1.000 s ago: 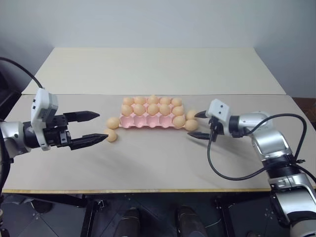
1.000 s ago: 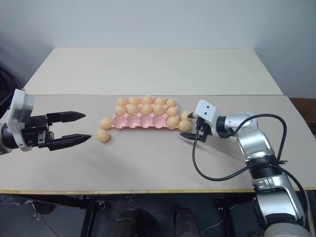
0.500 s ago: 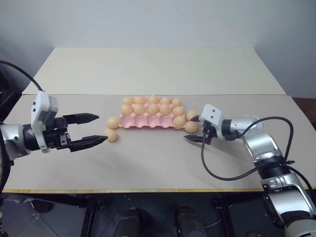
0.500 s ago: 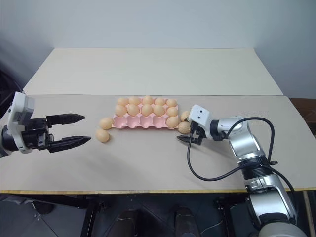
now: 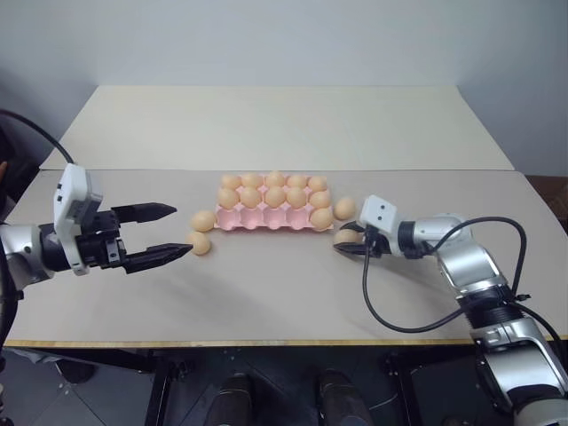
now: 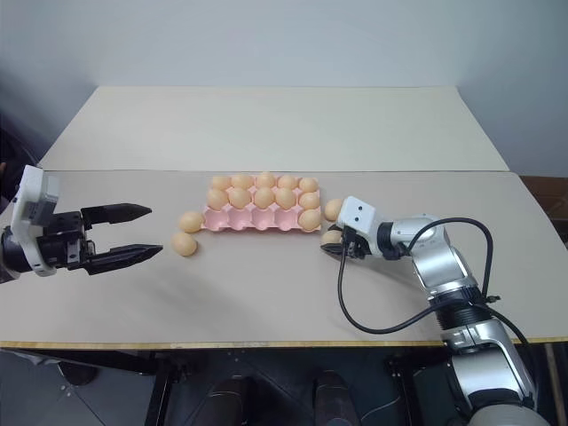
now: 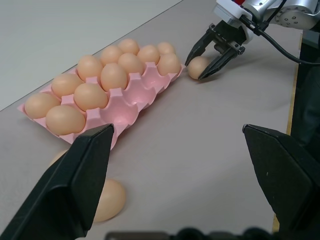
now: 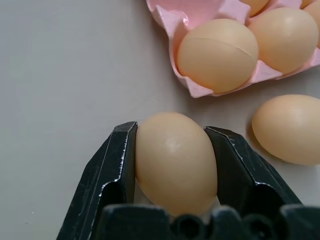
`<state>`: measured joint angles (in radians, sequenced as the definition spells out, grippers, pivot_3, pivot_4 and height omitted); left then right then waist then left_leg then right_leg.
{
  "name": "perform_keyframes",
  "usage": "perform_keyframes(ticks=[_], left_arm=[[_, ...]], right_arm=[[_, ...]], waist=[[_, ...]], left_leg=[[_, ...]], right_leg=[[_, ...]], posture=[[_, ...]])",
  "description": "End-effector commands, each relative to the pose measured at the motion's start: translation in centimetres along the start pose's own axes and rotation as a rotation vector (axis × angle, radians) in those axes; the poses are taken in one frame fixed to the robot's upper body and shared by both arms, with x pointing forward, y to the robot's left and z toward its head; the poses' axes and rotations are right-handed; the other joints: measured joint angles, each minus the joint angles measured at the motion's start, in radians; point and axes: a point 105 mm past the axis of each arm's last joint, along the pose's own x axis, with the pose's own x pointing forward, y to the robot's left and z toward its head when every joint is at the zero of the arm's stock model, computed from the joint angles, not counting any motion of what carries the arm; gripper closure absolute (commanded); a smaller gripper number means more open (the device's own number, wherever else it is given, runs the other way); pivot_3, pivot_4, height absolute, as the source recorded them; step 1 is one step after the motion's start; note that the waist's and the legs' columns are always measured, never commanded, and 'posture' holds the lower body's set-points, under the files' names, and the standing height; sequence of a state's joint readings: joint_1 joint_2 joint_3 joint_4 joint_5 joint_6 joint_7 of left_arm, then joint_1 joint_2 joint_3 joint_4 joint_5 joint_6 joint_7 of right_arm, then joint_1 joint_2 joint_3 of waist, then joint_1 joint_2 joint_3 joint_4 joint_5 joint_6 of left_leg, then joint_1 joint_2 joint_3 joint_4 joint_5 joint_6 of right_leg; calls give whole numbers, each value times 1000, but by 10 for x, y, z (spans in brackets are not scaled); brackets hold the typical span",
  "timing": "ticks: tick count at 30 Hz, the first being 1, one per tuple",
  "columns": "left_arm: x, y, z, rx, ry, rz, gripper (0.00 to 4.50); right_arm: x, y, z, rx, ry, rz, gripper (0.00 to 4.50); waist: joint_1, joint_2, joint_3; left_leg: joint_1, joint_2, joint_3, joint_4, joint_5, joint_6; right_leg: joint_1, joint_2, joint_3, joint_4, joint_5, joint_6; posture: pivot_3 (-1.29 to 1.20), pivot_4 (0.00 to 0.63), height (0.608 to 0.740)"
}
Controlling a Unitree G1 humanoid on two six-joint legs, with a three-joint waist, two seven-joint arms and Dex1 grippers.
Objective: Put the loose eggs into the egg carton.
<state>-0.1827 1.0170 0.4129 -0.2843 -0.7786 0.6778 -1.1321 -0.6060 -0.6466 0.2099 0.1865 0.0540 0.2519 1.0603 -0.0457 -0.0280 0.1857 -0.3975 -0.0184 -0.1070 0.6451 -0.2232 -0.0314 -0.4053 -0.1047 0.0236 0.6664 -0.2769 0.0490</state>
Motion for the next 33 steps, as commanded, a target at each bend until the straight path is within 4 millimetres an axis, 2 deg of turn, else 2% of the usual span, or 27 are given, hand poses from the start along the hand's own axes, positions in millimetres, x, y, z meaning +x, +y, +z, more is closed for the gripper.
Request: perform_keyframes(ticks=[1, 4, 6, 9, 14, 20, 27, 30, 33], left_arm=[[-4, -2, 12, 65, -21, 10, 0], [-5, -2, 12, 65, -19, 14, 0], [-6, -1, 12, 66, -20, 20, 0], [-5, 0, 13, 63, -27, 24, 0], [-4, 0, 14, 68, -29, 22, 0], [-6, -3, 15, 70, -26, 29, 0], [-8, -5, 13, 62, -21, 32, 0], [-8, -4, 13, 60, -21, 31, 0], [-7, -3, 12, 58, -21, 30, 0]], right_arm=[[-21, -4, 28, -82, -59, -12, 2518], [-30, 6, 60, -150, -146, 44, 2518], [-25, 5, 81, -159, -202, 28, 2518], [-8, -1, 105, -154, -264, 0, 2518], [29, -4, 118, -126, -281, -11, 2518], [59, -14, 114, -112, -223, -73, 2518], [55, -14, 117, -107, -228, -82, 155], [43, -16, 121, -101, -255, -103, 34], [19, -19, 122, -84, -292, -139, 34]], waist=[[0, 0, 0], [-1, 0, 0], [-8, 0, 0], [-18, 0, 0], [-18, 0, 0], [-17, 0, 0], [-18, 0, 0], [-18, 0, 0], [-13, 0, 0]], left_leg=[[0, 0, 0, 0, 0, 0], [0, 0, 0, 0, 0, 0], [1, 1, 0, 0, 0, 0], [2, 1, 0, 0, 0, 0], [2, 1, 0, 0, 0, 0], [1, 1, 0, 0, 1, -1], [1, 1, 0, -1, 1, -1], [1, 1, 0, -1, 1, -1], [1, 1, 0, -1, 0, -1]], right_leg=[[0, 0, 0, 0, 0, 0], [0, 0, 0, 0, 0, 0], [0, 0, 0, 0, 0, 0], [1, 1, 1, 2, 0, 0], [1, 2, 1, 0, 0, 0], [-1, 2, 1, 1, 0, 0], [-1, 2, 1, 1, 0, -1], [-1, 2, 1, 2, 0, -1], [-1, 2, 1, 1, 0, 0]], posture=[[0, 150, 740], [0, 150, 740], [0, 150, 740], [0, 150, 740], [0, 150, 740], [0, 150, 740], [0, 150, 740], [0, 150, 740], [0, 150, 740]])
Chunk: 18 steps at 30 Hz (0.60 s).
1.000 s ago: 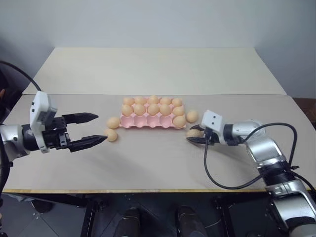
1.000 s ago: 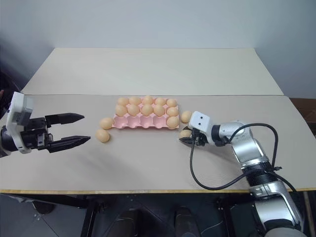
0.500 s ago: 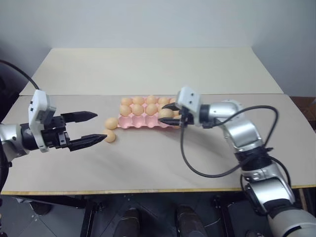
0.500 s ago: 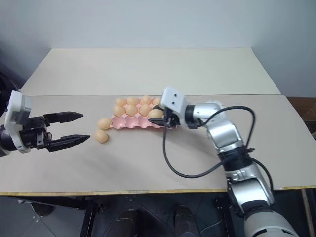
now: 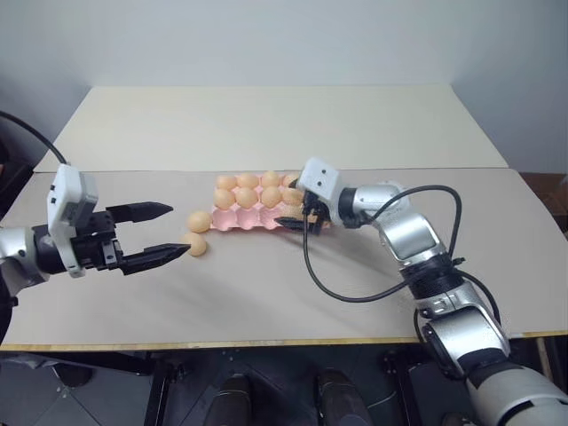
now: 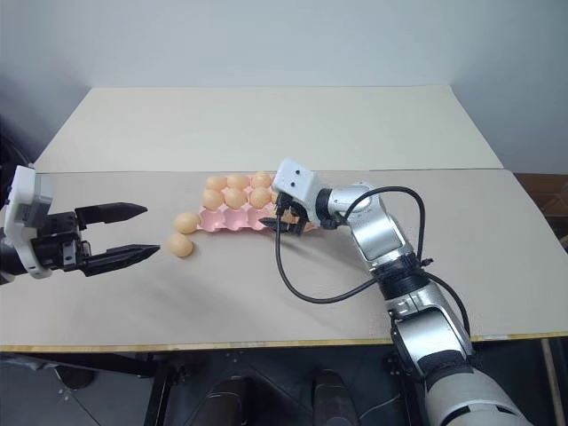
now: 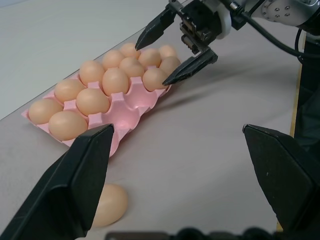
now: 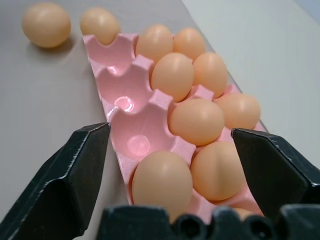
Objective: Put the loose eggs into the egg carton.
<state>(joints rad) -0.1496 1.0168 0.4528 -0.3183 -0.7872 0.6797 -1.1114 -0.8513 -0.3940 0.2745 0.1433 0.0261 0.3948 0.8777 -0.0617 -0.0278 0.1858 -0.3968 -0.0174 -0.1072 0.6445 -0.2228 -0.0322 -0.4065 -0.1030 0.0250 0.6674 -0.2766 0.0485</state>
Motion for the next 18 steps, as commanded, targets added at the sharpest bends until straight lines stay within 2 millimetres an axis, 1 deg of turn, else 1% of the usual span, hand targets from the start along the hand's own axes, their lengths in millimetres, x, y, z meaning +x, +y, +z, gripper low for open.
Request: perform_keyframes(ticks=[1, 3, 5, 9, 10, 11, 14, 16, 18], left_arm=[[-3, 0, 9, 40, -18, 5, 0], [-4, 2, 8, 36, -16, 9, 0], [-5, 4, 6, 28, -14, 14, 0], [-10, 7, 1, 2, -11, 19, 0], [-12, 9, -2, -1, 0, 21, 0], [-14, 10, -5, -2, 8, 22, 0], [-15, 13, -8, -9, 11, 30, 0], [-14, 14, -9, -10, 8, 31, 0], [-13, 14, -8, -10, 4, 30, 0]], right_arm=[[-36, -12, 19, 2, -89, -68, 34], [-60, -12, 16, 6, -98, -83, 34], [-88, -9, 8, -1, -84, -92, 34], [-128, -1, -4, -14, -47, -110, 34], [-142, 2, -10, 1, -25, -108, 34], [-152, 4, -14, 12, -10, -105, 34], [-170, 13, -28, 26, 61, -73, 34], [-173, 15, -34, 31, 84, -69, 34], [-172, 14, -36, 25, 90, -73, 34]], waist=[[5, 0, 0], [13, 0, 0], [19, 0, 0], [21, 0, 0], [18, 0, 0], [18, 0, 0], [13, 0, 0], [13, 0, 0], [13, 0, 0]], left_leg=[[0, 0, 0, 0, 0, 0], [-1, 0, 0, 0, 0, 0], [-1, 0, 0, 0, 0, 0], [0, 0, 1, 0, 0, 0], [0, 0, 1, 0, 0, 0], [1, 0, 1, 0, 0, 0], [2, 0, 3, 0, -1, 1], [4, 0, 3, 0, -1, 1], [6, 1, 4, -1, -1, 1]], right_leg=[[0, 0, 0, 0, 0, 0], [0, 0, 0, -1, 0, 0], [0, 0, 0, -1, 0, 0], [1, -1, 0, -1, 0, 0], [1, 0, 0, -1, 0, 0], [1, 0, 0, -1, 0, 0], [2, 0, 2, 0, 0, 0], [3, 0, 3, 0, 0, 0], [5, 1, 4, 0, 0, 0]], posture=[[0, 150, 740], [0, 150, 740], [0, 150, 740], [0, 150, 740], [0, 150, 740], [0, 150, 740], [0, 150, 740], [0, 150, 740], [0, 150, 740]])
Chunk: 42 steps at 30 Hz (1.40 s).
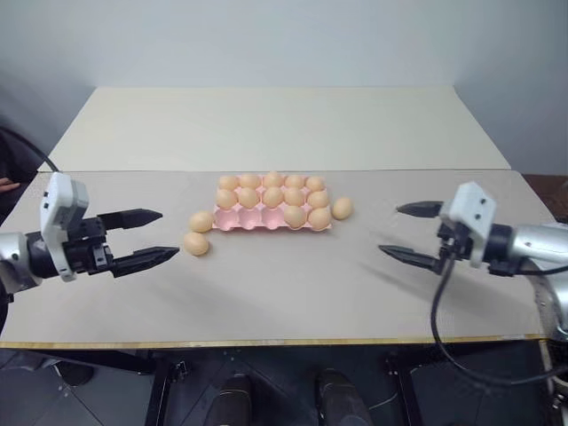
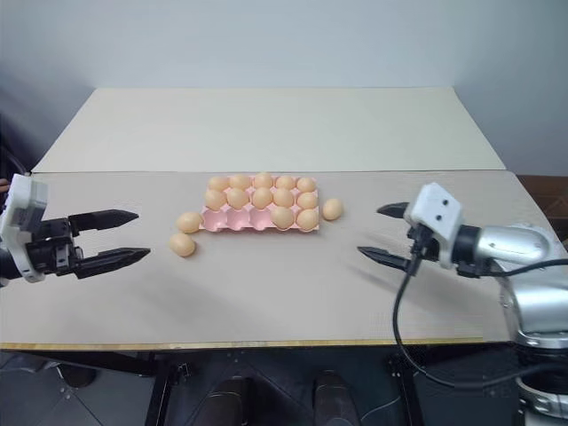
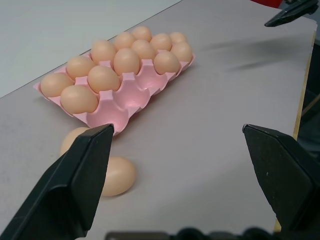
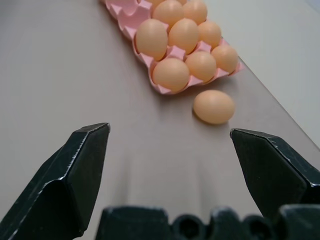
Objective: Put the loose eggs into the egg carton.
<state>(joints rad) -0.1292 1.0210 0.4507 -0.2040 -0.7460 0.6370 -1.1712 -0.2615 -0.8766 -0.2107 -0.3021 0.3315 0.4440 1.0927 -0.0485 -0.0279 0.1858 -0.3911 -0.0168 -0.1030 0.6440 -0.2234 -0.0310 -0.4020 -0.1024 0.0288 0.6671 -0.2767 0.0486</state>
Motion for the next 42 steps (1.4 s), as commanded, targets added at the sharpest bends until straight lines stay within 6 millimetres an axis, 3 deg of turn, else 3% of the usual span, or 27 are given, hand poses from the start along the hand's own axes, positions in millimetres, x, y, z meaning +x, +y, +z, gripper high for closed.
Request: perform_keyframes(ticks=[1, 8, 21, 31, 34, 38, 42], left_arm=[[0, 0, 9, 50, -16, 2, 0], [-1, -1, 12, 57, -19, 2, 0], [2, -4, 18, 84, -35, -2, 0], [-1, -6, 19, 95, -34, 4, 0], [-1, -6, 19, 97, -33, 5, 0], [-1, -7, 19, 97, -31, 8, 0], [-1, -7, 19, 96, -30, 7, 0]], right_arm=[[-2, -4, 12, -66, -35, -14, 34], [14, -13, 13, -91, -55, -15, 34], [107, -58, -15, -312, 56, -60, 34], [137, -66, -30, -339, 108, -78, 34], [139, -65, -31, -322, 103, -70, 600], [137, -67, -33, -307, 102, -88, 1940], [126, -71, -35, -288, 96, -119, 2250]], waist=[[1, 0, 0], [2, 0, 0], [-1, 0, 0], [-8, 0, 0], [-14, 0, 0], [-19, 0, 0], [-19, 0, 0]], left_leg=[[0, 0, 0, 0, 0, 0], [0, 0, 1, 0, 0, 0], [-1, 0, 2, -1, 0, 0], [-1, 0, 3, -1, 0, 0], [0, 0, 2, -1, 0, 0], [0, 0, 2, -1, 0, 0], [0, 0, 2, -1, 0, 0]], right_leg=[[0, 0, 0, 0, 0, 0], [0, 0, 1, -1, 0, 0], [-3, 0, 3, 0, 0, 0], [-3, 1, 3, 0, 0, 0], [-2, 1, 3, 0, 0, 0], [-2, 1, 3, 0, 0, 0], [-2, 1, 4, 0, 0, 0]], posture=[[0, 150, 740], [0, 150, 740], [0, 150, 740], [0, 150, 740], [0, 150, 740], [0, 150, 740], [0, 150, 740]])
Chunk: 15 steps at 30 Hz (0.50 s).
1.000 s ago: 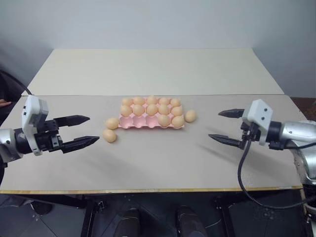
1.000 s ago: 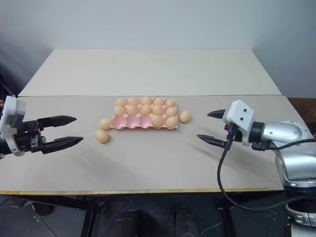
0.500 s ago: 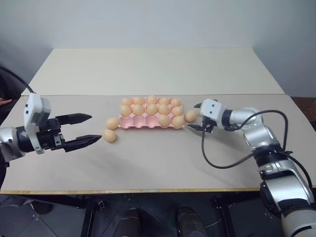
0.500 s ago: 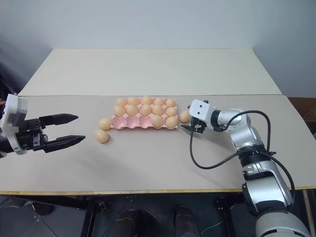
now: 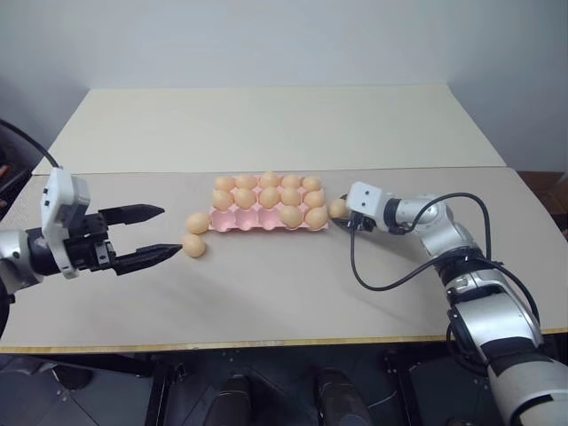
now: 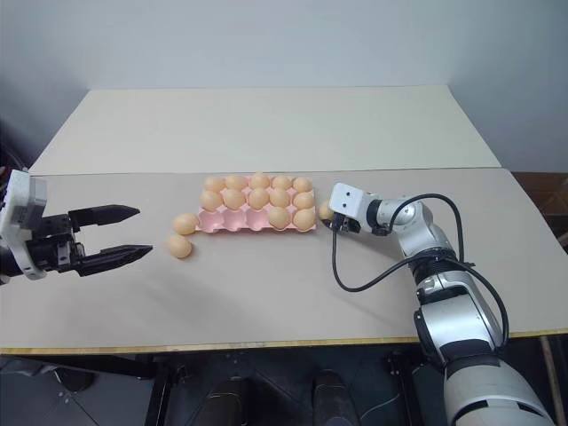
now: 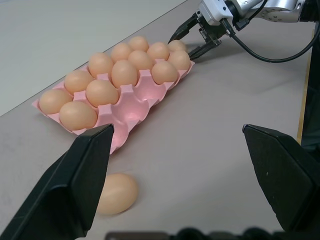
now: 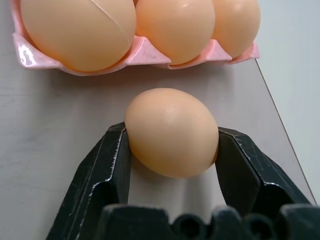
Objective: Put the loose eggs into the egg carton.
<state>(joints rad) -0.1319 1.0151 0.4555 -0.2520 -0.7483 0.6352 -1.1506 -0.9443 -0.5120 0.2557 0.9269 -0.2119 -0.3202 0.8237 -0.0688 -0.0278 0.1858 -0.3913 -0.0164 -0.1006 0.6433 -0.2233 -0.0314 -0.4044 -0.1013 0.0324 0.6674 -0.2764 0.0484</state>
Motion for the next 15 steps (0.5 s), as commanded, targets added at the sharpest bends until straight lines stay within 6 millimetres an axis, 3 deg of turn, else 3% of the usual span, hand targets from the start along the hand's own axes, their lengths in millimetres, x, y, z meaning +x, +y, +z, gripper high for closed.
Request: perform_keyframes(ticks=[1, 4, 7, 10, 15], left_arm=[[-5, -1, 12, 54, -23, 13, 0], [-5, 0, 13, 54, -24, 17, 0], [-5, 2, 13, 54, -25, 22, 0], [-4, 3, 12, 51, -25, 23, 0], [-2, 3, 12, 47, -26, 17, 0]], right_arm=[[-20, -16, 0, -10, -10, -73, 2250], [-34, -22, 0, -37, 12, -105, 2250], [-49, -30, 23, -94, -37, -134, 2250], [-50, -35, 57, -110, -126, -160, 2250], [-26, -20, 129, -80, -325, -99, 2250]], waist=[[2, 0, 0], [7, 0, 0], [5, 0, 0], [-7, 0, 0], [-11, 0, 0]], left_leg=[[0, 0, 0, 0, 0, 0], [-1, 0, 0, 0, 0, 0], [0, 0, 0, 0, 0, 0], [1, 1, 2, 0, 0, 0], [2, 7, 4, 0, 0, 0]], right_leg=[[0, 0, 0, 0, 0, 0], [0, 0, 0, 0, 0, 0], [0, 0, 0, 0, 0, 0], [-1, 2, 3, 2, 0, 0], [-1, 8, 5, 2, 1, -1]], posture=[[0, 150, 740], [0, 150, 740], [0, 150, 740], [0, 150, 740], [0, 150, 740]])
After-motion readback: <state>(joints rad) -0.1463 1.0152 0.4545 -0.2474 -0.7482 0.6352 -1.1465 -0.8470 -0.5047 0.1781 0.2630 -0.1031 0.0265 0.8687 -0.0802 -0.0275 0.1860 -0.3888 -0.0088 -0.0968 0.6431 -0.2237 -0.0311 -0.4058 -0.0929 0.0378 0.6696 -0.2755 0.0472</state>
